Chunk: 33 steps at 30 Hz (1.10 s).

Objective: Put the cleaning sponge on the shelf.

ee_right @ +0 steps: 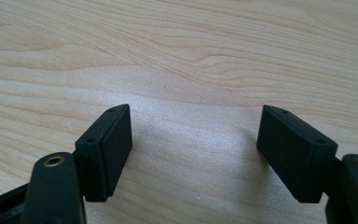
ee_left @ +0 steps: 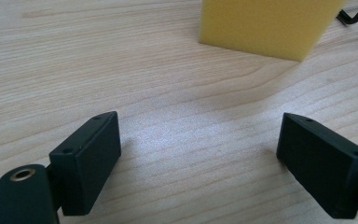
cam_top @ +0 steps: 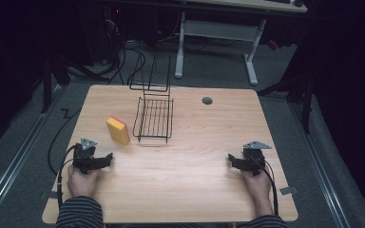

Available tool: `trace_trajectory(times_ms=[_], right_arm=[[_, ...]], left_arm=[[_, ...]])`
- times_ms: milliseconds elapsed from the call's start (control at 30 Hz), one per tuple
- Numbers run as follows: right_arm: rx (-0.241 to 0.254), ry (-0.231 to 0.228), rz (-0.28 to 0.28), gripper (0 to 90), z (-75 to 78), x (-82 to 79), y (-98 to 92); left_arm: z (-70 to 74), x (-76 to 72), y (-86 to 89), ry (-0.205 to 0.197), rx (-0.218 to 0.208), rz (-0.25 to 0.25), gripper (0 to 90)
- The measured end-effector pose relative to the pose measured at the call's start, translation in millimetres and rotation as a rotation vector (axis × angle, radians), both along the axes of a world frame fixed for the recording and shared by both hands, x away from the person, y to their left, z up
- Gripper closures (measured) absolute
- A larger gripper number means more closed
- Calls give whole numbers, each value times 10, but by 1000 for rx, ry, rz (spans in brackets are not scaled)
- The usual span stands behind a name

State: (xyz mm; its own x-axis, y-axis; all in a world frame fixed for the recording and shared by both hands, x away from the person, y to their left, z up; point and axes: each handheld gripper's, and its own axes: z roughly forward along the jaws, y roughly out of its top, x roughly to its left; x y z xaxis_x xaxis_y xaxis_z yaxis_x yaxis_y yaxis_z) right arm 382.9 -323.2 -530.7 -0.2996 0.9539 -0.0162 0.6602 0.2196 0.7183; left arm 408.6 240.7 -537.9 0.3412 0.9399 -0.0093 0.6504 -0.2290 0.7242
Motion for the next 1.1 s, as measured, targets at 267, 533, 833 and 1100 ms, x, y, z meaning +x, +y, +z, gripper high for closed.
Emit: trace_trajectory(times_ms=[267,533,833,1100], right_arm=[[1,0,0,267,0,0,-1],[1,0,0,266,0,0,-1],[0,-1,5,266,0,1,1],[0,-1,5,266,0,1,1]], left_arm=[[-1,0,2,0,-4,1,146],[0,-2,3,1,-7,7,151],[1,-14,-11,2,-7,23,149],[-2,-10,-4,9,-15,29,91]])
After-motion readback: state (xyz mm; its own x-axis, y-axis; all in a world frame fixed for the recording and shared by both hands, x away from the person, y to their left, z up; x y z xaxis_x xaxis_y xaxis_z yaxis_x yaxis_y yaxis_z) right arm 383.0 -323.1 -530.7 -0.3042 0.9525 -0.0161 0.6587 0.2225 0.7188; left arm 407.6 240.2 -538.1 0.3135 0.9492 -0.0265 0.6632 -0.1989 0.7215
